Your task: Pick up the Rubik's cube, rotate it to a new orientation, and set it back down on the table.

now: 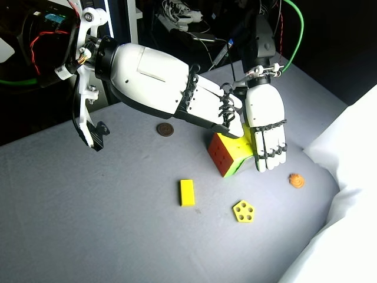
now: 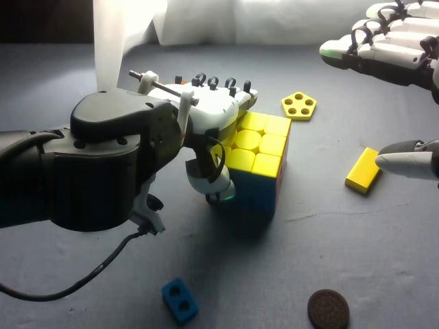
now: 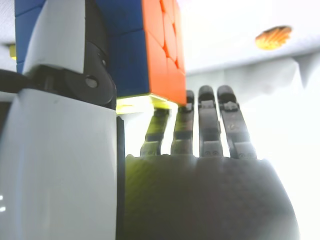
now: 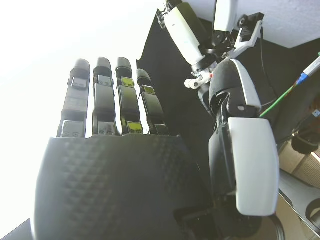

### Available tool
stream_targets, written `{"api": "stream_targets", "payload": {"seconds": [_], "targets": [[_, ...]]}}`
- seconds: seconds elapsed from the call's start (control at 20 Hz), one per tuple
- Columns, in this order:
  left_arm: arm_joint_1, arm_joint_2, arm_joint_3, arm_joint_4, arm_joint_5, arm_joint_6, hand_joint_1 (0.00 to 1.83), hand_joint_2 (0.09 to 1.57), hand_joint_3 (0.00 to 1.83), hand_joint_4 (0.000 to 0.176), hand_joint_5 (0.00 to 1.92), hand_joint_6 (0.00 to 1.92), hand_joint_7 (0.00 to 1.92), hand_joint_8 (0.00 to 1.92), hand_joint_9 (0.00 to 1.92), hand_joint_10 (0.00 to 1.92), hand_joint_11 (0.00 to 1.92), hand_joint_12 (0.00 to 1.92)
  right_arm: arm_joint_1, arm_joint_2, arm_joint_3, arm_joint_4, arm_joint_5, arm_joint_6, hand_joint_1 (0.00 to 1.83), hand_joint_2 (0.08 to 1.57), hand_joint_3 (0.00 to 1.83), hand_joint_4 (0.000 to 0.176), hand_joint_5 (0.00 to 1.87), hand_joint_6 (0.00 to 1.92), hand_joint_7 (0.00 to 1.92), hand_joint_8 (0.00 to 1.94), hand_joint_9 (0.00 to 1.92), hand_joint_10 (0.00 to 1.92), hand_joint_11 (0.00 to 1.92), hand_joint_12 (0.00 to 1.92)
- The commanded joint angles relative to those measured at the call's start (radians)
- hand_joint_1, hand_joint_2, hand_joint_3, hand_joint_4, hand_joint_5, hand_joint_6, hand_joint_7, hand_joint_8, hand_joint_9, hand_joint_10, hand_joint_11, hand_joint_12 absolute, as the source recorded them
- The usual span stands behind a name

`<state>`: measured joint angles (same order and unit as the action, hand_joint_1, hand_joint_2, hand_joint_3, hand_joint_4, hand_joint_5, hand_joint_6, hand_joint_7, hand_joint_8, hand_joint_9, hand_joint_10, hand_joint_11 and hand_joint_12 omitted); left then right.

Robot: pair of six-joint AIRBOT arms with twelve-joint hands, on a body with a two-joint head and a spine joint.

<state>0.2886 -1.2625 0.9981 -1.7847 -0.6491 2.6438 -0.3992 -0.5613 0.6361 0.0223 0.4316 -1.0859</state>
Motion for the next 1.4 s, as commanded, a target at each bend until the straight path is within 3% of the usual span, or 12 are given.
{"api": "stream_targets", "payload": {"seconds": [0.0, 0.05, 0.1, 0.25, 0.35, 0.45, 0.5, 0.55, 0.7, 0.9, 1.15, 1.35], "targets": [[-0.002, 0.008, -0.004, 0.023, -0.026, 0.011, 1.04, 1.05, 0.00, 0.025, 0.00, 0.00, 0.00, 0.00, 0.00, 0.00, 0.00, 0.00, 0.016, 0.004, -0.003, 0.003, 0.116, -0.001, 0.47, 1.20, 0.00, 0.000, 0.05, 0.00, 0.17, 0.00, 0.13, 0.01, 0.00, 0.21], [-0.002, 0.008, -0.006, 0.025, -0.026, 0.011, 1.03, 1.05, 0.00, 0.028, 0.00, 0.00, 0.00, 0.00, 0.00, 0.00, 0.00, 0.00, 0.016, 0.004, -0.003, 0.003, 0.116, -0.002, 0.45, 1.20, 0.00, 0.000, 0.05, 0.00, 0.17, 0.00, 0.13, 0.01, 0.00, 0.28], [-0.002, 0.008, -0.011, 0.029, -0.026, 0.011, 1.01, 1.06, 0.00, 0.009, 0.00, 0.00, 0.00, 0.00, 0.00, 0.00, 0.00, 0.00, 0.016, 0.004, -0.003, 0.003, 0.116, -0.003, 0.46, 1.19, 0.00, 0.000, 0.05, 0.00, 0.17, 0.00, 0.13, 0.01, 0.00, 0.29], [0.000, 0.006, -0.015, 0.029, -0.027, 0.011, 1.09, 0.99, 0.00, 0.000, 0.34, 0.03, 0.41, 0.09, 0.35, 0.14, 0.00, 0.82, 0.016, 0.004, -0.003, 0.003, 0.116, -0.003, 0.47, 1.19, 0.00, 0.000, 0.06, 0.00, 0.18, 0.00, 0.12, 0.00, 0.00, 0.25], [0.000, 0.006, -0.016, 0.029, -0.027, 0.011, 1.11, 1.02, 0.00, 0.000, 0.49, 0.08, 0.36, 0.66, 0.26, 0.89, 0.00, 1.24, 0.016, 0.004, -0.003, 0.003, 0.116, -0.004, 0.48, 1.18, 0.00, 0.000, 0.07, 0.01, 0.18, 0.00, 0.13, 0.01, 0.00, 0.30], [0.000, 0.005, -0.018, 0.029, -0.030, 0.011, 1.08, 1.07, 0.00, 0.000, 0.20, 1.16, 0.32, 1.05, 0.27, 1.22, 0.00, 1.55, 0.016, 0.004, -0.003, 0.003, 0.116, -0.004, 0.46, 1.20, 0.00, 0.000, 0.03, 0.00, 0.16, 0.00, 0.11, 0.00, 0.00, 0.20], [0.000, 0.005, -0.019, 0.029, -0.031, 0.011, 1.11, 1.09, 0.01, 0.000, 0.16, 1.48, 0.23, 1.39, 0.23, 1.48, 0.02, 1.71, 0.016, 0.004, -0.003, 0.003, 0.116, -0.004, 0.46, 1.20, 0.00, 0.000, 0.04, 0.00, 0.16, 0.00, 0.11, 0.00, 0.00, 0.22], [0.000, 0.005, -0.020, 0.028, -0.031, 0.011, 1.17, 1.09, 0.00, 0.000, 0.20, 1.58, 0.20, 1.57, 0.23, 1.62, 0.05, 1.80, 0.016, 0.004, -0.003, 0.003, 0.116, -0.004, 0.45, 1.21, 0.00, 0.000, 0.03, 0.00, 0.15, 0.00, 0.10, 0.00, 0.00, 0.17], [-0.003, 0.006, -0.023, 0.028, -0.031, 0.011, 1.17, 1.14, 0.02, 0.000, 0.12, 1.75, 0.11, 1.84, 0.20, 1.81, 0.09, 1.92, 0.016, 0.004, -0.003, 0.003, 0.116, -0.006, 0.48, 1.20, 0.00, 0.000, 0.04, 0.01, 0.16, 0.00, 0.11, 0.00, 0.00, 0.20], [-0.020, 0.009, -0.033, 0.023, -0.032, 0.011, 1.21, 1.13, 0.00, 0.000, 0.14, 1.73, 0.10, 1.82, 0.16, 1.84, 0.08, 1.92, 0.000, 0.000, -0.003, 0.003, 0.121, -0.130, 0.50, 1.19, 0.00, 0.000, 0.05, 0.01, 0.19, 0.01, 0.12, 0.01, 0.00, 0.22], [-0.067, 0.036, -0.065, 0.001, -0.060, 0.015, 1.18, 1.12, 0.00, 0.000, 0.07, 1.76, 0.06, 1.86, 0.10, 1.88, 0.06, 1.92, -0.075, -0.004, -0.003, 0.036, 0.277, -0.135, 0.46, 1.20, 0.00, 0.000, 0.05, 0.01, 0.17, 0.00, 0.13, 0.01, 0.00, 0.27], [-0.138, 0.064, -0.077, -0.078, -0.071, 0.115, 1.22, 1.11, 0.00, 0.000, 0.11, 1.72, 0.10, 1.84, 0.15, 1.87, 0.09, 1.92, -0.146, -0.005, -0.020, 0.065, 0.350, -0.127, 0.50, 1.20, 0.00, 0.000, 0.05, 0.01, 0.17, 0.00, 0.12, 0.00, 0.00, 0.21]]}}
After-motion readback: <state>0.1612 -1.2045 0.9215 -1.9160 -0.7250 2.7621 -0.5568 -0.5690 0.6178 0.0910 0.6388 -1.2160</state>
